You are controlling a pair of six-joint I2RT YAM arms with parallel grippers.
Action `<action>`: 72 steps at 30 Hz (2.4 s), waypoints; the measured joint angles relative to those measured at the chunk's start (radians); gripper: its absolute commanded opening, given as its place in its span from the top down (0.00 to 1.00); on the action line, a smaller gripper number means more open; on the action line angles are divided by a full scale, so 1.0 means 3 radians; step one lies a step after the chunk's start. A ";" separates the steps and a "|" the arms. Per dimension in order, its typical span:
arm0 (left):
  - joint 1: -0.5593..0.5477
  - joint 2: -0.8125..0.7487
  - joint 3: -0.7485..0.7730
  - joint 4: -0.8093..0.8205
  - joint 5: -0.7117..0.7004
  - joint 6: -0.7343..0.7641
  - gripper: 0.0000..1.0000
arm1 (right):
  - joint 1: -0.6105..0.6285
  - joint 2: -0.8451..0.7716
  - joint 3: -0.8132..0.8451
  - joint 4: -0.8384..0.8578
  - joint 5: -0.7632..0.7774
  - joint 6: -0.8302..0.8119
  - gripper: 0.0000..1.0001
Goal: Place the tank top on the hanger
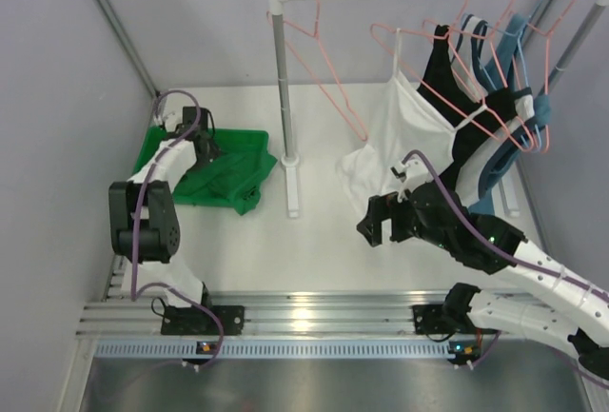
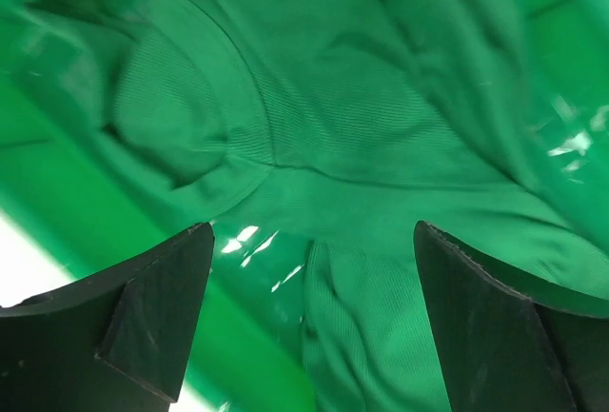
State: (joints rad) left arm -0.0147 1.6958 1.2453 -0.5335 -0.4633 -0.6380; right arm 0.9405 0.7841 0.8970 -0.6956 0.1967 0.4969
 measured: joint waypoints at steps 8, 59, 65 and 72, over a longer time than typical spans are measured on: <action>0.0181 0.0596 0.0015 0.0243 0.0336 -0.0083 0.24 | 0.0000 0.0006 0.0000 0.0001 -0.0116 -0.0027 0.00; -0.0659 -0.2049 0.1891 -0.0988 0.2789 0.0373 1.00 | 0.0000 0.0114 0.0361 -0.0203 0.0051 -0.0165 0.00; -0.0659 -0.2127 0.2303 -0.1101 0.3025 0.0275 1.00 | 0.0000 0.0036 0.0403 -0.0295 0.0108 -0.0142 0.00; -0.0665 -0.2645 0.1263 -0.0865 0.3207 0.0015 1.00 | 0.0000 -0.0066 0.0402 -0.0365 0.0141 -0.0081 0.00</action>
State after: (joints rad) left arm -0.2142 0.9024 1.6241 -0.7929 0.4988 -0.6334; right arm 0.9405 0.7643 1.0176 -0.8051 0.2390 0.4725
